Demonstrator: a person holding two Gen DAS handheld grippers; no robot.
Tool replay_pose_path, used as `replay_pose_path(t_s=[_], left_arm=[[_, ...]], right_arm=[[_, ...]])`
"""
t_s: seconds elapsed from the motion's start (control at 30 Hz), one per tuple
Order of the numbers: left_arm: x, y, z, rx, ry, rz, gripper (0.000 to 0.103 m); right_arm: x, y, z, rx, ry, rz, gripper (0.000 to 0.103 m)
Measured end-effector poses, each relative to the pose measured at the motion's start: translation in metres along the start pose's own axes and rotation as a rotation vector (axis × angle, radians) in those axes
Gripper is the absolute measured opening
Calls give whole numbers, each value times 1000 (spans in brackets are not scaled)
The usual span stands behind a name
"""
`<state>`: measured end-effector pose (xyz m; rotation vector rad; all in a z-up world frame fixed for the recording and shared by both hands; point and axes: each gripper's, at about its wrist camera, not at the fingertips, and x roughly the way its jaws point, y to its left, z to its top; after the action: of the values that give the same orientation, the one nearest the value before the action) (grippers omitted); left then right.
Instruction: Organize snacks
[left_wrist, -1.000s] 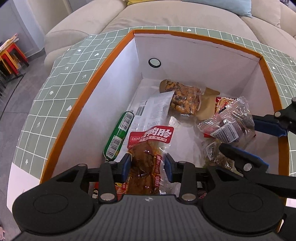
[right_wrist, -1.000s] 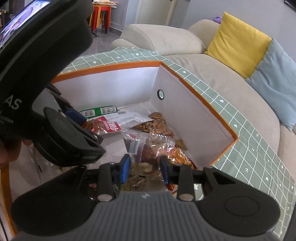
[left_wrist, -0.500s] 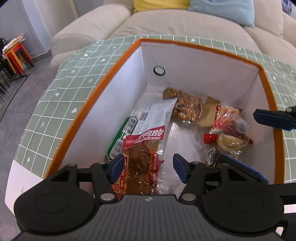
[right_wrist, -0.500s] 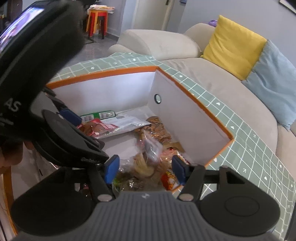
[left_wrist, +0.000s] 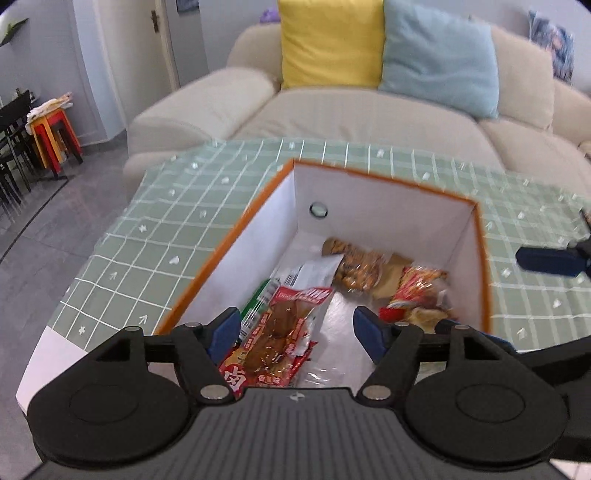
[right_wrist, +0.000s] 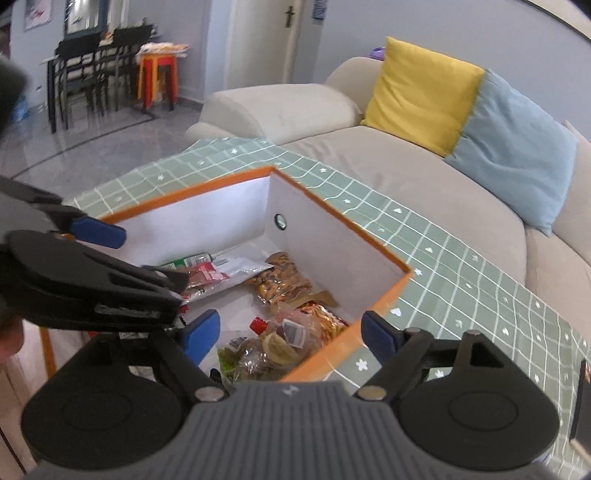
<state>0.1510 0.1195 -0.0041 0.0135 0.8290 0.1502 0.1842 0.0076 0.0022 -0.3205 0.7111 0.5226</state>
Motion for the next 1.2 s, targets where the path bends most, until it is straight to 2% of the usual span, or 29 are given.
replay_pose_path(t_s=[0.33,0.57,0.8,1.0,1.2], left_arm=[[-65,-7,-28,-22,-148,18,82],[-97,-16,-44,-11,-205,35,82],[-107,-29,-64,53,-193,48,82],[-97,-35,-77,30,-139,29,82],[-85,-49,-92,55,-84,28,82]], right_arm=[[-58,-9,-33,196,-29,-68,83],[-104,-17,-56,314,-78,-84,88],[-137,-12,-78,329,-126,-107,95],[-142,-10,-92,320,-104,-117,97],[-132,-15,-106,360,-47,-139,97]])
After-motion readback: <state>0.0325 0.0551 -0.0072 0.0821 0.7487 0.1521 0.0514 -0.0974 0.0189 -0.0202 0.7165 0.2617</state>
